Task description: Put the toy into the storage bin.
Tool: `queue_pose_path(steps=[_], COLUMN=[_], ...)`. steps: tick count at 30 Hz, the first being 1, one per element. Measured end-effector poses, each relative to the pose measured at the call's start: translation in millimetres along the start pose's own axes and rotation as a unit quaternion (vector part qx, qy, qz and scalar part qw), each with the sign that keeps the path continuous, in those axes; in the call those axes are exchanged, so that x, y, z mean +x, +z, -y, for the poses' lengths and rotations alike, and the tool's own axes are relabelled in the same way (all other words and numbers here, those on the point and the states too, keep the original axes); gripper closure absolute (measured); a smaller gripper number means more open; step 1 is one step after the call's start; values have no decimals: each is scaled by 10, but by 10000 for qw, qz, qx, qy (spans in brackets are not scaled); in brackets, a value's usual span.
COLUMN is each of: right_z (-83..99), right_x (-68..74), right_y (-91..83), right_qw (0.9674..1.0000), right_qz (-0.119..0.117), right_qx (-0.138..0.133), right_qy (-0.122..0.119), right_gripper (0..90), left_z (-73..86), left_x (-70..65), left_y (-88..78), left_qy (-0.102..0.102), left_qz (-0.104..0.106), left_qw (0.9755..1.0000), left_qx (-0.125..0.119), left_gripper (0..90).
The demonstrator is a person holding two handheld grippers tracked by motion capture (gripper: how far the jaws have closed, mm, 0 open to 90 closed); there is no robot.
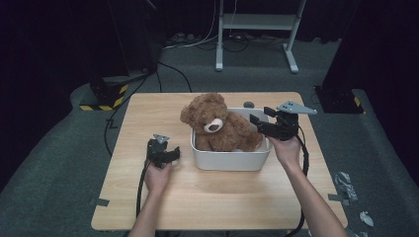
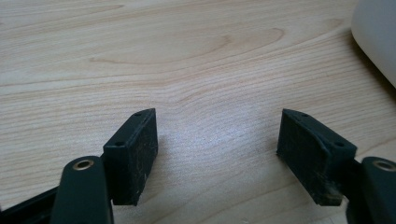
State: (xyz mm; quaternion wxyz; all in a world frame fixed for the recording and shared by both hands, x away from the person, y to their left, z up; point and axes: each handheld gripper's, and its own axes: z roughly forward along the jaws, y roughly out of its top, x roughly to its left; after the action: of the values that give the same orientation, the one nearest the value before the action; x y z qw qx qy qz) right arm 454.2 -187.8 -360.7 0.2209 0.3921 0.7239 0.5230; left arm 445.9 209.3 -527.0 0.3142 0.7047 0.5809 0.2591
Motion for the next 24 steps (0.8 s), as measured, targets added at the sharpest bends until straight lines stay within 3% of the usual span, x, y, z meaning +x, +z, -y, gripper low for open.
queue_pose_path(steps=[24], right_z=[43], right_x=[-95], right_y=[-127], right_qw=[9999], right_qz=[61], right_qx=[67], right_qy=[146], right_gripper=[331], left_z=[0], left_x=[-1], left_y=[0], left_qy=[2], left_qz=[9], left_qw=[10000], left_qx=[-1], left_gripper=[288])
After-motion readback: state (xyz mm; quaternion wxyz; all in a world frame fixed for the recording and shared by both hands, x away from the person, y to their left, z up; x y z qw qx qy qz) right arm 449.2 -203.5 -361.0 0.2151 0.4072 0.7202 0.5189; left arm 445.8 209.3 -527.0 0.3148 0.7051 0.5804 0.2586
